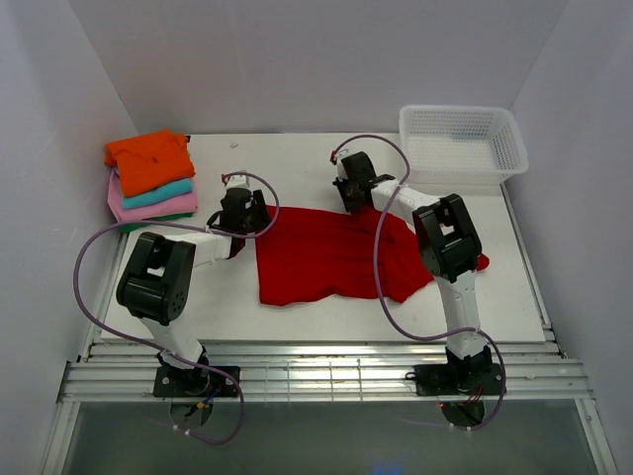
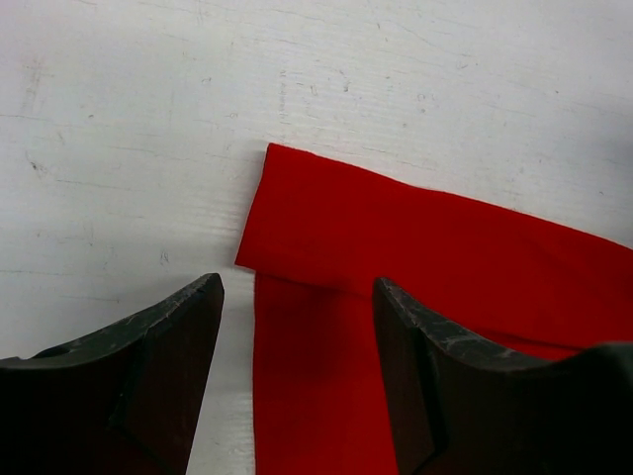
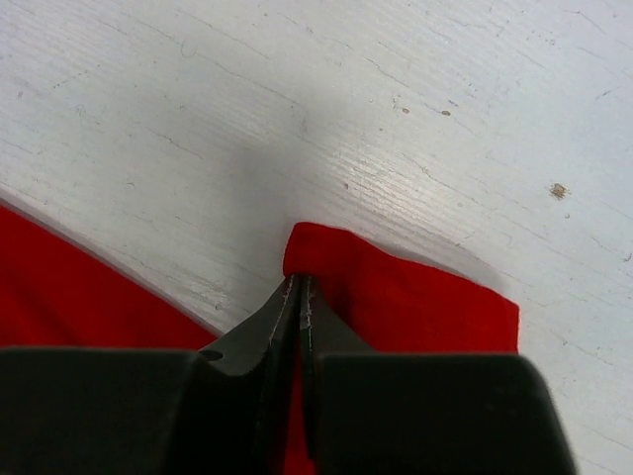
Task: Fold and stack the t-shirts
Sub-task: Flatten the tshirt out
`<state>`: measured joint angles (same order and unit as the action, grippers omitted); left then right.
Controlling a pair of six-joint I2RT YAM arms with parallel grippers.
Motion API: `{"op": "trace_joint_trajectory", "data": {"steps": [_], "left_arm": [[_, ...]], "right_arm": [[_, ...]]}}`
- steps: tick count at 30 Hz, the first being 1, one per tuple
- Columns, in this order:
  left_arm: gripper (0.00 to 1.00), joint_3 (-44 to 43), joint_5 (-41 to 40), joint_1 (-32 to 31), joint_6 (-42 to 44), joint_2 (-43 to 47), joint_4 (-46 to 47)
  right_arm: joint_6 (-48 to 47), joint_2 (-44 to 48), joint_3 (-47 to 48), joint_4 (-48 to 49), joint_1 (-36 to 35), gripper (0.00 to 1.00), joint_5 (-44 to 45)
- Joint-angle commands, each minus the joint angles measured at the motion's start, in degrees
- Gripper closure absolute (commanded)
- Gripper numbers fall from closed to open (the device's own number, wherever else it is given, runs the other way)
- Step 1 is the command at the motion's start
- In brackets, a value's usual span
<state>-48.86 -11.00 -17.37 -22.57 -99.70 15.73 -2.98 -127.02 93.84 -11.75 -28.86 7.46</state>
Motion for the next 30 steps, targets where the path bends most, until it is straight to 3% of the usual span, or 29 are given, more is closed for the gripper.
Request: {"op": "trace_joint_trajectory", "data": {"steps": [1,7,12,30], "left_arm": [[0.28,0.08,1.42,0.49,-0.46,2.67,1.85],[0.29,-0.88,3.01,0.93,-0.99,-0.14,3.17],[0.43,-2.03,1.87,1.11,-0.46,-2.51,2.91],[0.43,-3.34,-2.44,1.37,0.42,-4.54,2.64]], "right_arm": [[-0.44,2.3,-2.08,-3.46,-0.05,0.92,1.41],[-0.71,5.81,-3.67,-3.9,0.03,0.92,1.85],[-0.71,6.52,-4.37,-3.72,0.03,0.92,1.94],[-0.88,5.38,-4.9,-3.63,0.03,0.92,0.01]]}}
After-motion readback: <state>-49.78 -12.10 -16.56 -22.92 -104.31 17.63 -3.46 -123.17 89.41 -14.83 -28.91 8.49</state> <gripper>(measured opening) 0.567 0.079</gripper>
